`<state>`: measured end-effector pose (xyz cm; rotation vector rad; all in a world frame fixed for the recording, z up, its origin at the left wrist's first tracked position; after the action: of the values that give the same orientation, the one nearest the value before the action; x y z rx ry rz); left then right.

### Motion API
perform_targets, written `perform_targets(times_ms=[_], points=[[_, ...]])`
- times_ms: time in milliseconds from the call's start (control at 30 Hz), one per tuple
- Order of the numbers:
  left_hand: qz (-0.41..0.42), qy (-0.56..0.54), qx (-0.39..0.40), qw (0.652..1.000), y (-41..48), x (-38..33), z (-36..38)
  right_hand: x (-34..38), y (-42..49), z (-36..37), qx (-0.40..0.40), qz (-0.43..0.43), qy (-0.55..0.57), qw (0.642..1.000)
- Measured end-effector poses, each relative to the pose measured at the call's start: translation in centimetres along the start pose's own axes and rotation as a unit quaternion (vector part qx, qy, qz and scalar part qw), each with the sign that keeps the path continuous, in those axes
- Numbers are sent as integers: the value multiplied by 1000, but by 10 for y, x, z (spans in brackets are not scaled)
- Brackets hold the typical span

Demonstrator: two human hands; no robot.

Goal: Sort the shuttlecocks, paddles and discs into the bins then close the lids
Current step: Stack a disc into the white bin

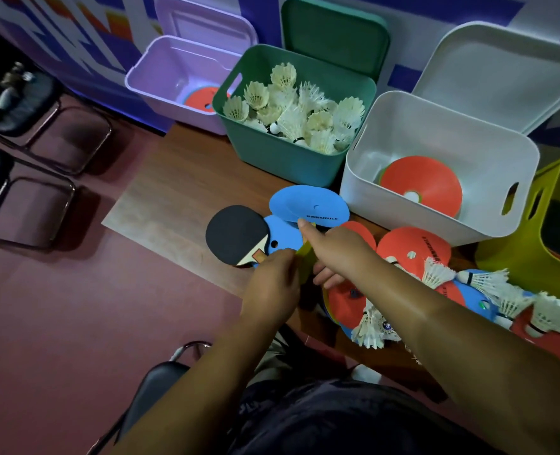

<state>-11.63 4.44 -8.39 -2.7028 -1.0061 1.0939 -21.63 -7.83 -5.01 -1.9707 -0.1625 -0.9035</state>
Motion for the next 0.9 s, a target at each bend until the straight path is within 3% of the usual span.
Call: perform_targets(times_ms=[267, 400, 533, 667, 733, 833, 900], points=[[159, 1, 11, 987, -16, -55, -8, 5, -6, -47, 42, 89, -99, 990], [289, 86, -2, 954, -21, -89, -4, 3, -17, -82, 41, 72, -129, 988], [348, 110, -11, 931, -22, -123, -2, -13, -29, -109, 47, 62, -123, 989], [310, 37, 60, 948, -15, -133, -12, -22, -48, -132, 9, -15, -68, 998], [271, 1, 19, 962, -10, -132, -23, -28, -58, -146, -28, -48, -47, 997], [153, -1, -110, 982, 7, -123, -34, -37, -70, -167, -76, -86, -26, 993], [46, -59, -83, 994, 18, -120, -33, -39, -79, -179, -98, -109, -16, 989]])
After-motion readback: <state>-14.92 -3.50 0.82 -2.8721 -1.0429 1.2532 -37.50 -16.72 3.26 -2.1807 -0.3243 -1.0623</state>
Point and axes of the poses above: each hand's wrist, its own y-axis towards the middle knuckle, its own z-axis out of the palm, x = y × z, the point moved 4 cm from there along y, towards the middle knuckle, and after that the axes turned 8 degrees about -z, right-handed, at the moved point
